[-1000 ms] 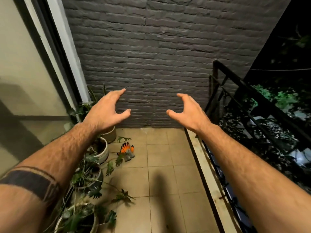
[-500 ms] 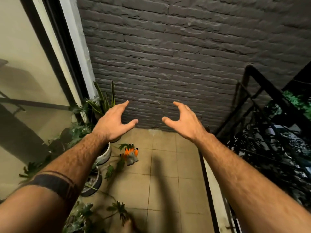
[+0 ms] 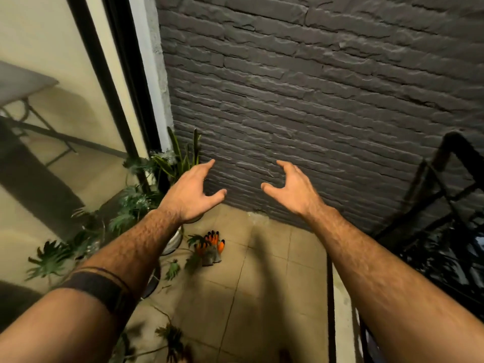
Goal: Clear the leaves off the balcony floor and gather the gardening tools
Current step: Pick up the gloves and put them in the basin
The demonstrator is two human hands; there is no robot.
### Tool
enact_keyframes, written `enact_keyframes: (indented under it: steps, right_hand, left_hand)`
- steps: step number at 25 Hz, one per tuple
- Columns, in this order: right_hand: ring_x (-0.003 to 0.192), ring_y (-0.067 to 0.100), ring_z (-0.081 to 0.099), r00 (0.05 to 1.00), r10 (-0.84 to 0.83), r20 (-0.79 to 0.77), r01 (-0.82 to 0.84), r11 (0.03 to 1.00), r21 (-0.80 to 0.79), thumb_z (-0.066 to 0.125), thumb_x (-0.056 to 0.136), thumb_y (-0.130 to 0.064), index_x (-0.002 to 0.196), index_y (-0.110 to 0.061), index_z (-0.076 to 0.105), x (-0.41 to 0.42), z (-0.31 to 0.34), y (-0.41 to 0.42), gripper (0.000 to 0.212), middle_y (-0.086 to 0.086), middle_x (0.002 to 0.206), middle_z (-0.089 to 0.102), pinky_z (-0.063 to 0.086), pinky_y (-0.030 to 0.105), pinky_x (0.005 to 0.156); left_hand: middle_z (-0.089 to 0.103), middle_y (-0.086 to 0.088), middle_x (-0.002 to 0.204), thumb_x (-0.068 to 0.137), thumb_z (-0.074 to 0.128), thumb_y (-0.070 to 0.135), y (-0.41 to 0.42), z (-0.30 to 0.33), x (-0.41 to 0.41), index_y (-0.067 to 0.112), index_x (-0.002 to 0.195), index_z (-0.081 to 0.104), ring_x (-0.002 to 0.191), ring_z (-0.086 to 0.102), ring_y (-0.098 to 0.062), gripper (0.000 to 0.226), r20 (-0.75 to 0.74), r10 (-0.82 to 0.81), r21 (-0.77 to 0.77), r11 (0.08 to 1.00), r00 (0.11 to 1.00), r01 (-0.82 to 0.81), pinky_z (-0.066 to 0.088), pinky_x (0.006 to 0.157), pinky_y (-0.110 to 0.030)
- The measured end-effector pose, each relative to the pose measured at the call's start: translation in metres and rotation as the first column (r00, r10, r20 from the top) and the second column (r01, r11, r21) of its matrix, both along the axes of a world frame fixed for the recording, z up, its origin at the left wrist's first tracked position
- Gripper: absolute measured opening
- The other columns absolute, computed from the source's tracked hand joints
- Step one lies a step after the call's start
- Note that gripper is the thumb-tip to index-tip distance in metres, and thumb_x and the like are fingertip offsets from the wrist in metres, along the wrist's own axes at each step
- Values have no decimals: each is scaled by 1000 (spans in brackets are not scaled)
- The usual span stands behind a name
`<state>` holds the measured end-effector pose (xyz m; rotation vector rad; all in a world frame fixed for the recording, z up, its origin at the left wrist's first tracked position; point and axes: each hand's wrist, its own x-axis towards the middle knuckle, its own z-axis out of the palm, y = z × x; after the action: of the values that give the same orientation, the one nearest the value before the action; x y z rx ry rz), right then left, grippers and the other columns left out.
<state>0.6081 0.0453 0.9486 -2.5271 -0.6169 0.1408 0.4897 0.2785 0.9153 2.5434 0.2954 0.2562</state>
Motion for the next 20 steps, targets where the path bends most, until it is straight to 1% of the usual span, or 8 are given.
enact_keyframes:
  steps: [3, 6, 9, 12, 14, 17, 20]
  right_hand:
    - [140, 24, 42, 992, 125, -15, -125, 992, -13, 72, 85, -50, 152, -16, 37, 28, -12, -8, 83, 8, 154, 42, 34, 31, 114]
    - [140, 24, 42, 974, 223, -31, -223, 975, -4, 71, 85, -51, 151, -17, 37, 56, -18, -22, 82, 8, 154, 42, 35, 32, 113]
    - [140, 24, 42, 956, 287, -54, -287, 958, 1, 72, 85, -48, 152, -15, 37, 76, -29, -27, 82, 9, 154, 42, 34, 32, 113]
    - [141, 25, 41, 936, 333, -111, -336, 942, -4, 71, 86, -49, 152, -15, 36, 84, -41, -24, 82, 10, 155, 41, 35, 34, 114]
    - [141, 25, 40, 926, 362, -106, -366, 930, -16, 71, 86, -49, 153, -15, 34, 87, -44, -16, 83, 10, 155, 40, 35, 35, 114]
    - [142, 26, 39, 929, 351, -119, -353, 936, 2, 71, 86, -49, 154, -15, 33, 89, -43, -6, 85, 11, 156, 38, 35, 36, 113]
    - [141, 26, 40, 935, 335, -119, -340, 940, -23, 71, 86, -48, 154, -16, 32, 94, -44, -1, 85, 10, 156, 39, 36, 35, 112]
  left_hand:
    - [37, -6, 156, 88, 63, 56, -20, -8, 2, 20, 158, 23, 141, 39, -22, 88, -19, 121, -13, 993, 992, -121, 33, 117, -38]
    - [39, -6, 155, 87, 63, 56, -48, -11, 0, 20, 157, 24, 140, 40, -22, 88, -52, 248, -15, 968, 967, -249, 33, 116, -36]
    - [39, -7, 155, 88, 66, 50, -72, -13, 0, 18, 157, 26, 141, 38, -21, 86, -22, 331, -21, 943, 943, -332, 30, 115, -33]
    - [39, -8, 155, 90, 66, 45, -87, -15, 1, 17, 157, 25, 141, 38, -21, 83, -65, 358, -17, 933, 931, -360, 29, 114, -31]
    - [38, -8, 156, 90, 67, 44, -86, -18, 4, 17, 157, 25, 141, 38, -22, 83, -81, 380, -22, 924, 922, -383, 29, 115, -32]
    - [36, -9, 157, 89, 67, 43, -76, -20, 13, 18, 157, 25, 142, 37, -23, 84, -105, 383, -34, 921, 918, -388, 29, 115, -34]
    - [35, -9, 157, 89, 67, 44, -62, -24, 31, 20, 157, 24, 142, 38, -24, 84, -123, 361, -44, 928, 924, -369, 31, 116, -36]
